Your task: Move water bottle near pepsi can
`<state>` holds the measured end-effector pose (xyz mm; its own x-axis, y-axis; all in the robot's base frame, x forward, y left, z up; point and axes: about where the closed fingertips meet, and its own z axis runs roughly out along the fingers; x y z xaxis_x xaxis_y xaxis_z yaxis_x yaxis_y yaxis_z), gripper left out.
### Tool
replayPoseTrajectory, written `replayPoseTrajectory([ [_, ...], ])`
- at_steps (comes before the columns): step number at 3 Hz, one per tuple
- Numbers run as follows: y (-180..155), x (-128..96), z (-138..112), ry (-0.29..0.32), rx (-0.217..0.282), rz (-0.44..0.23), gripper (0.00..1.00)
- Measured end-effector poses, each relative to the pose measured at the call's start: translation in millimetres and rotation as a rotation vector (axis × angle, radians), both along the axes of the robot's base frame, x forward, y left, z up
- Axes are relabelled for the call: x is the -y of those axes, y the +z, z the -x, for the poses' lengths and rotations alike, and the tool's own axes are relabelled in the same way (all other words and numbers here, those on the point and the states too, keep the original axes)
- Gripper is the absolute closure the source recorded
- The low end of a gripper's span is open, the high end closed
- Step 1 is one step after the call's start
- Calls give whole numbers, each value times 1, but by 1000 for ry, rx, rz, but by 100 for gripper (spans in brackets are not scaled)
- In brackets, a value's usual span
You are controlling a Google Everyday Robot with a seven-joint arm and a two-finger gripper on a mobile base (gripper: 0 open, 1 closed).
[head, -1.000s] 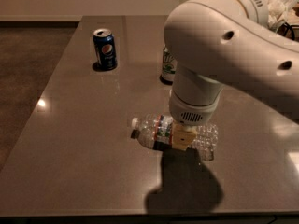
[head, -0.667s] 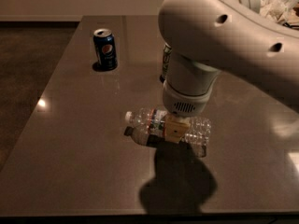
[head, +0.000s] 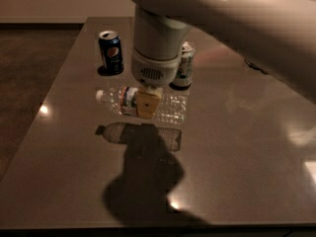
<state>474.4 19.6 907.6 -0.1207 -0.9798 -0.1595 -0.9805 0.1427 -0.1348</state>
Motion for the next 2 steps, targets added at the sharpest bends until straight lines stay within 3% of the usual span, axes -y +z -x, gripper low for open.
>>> replayPoseTrajectory([
  [2, 10, -53, -61, -9, 36, 9, 100],
])
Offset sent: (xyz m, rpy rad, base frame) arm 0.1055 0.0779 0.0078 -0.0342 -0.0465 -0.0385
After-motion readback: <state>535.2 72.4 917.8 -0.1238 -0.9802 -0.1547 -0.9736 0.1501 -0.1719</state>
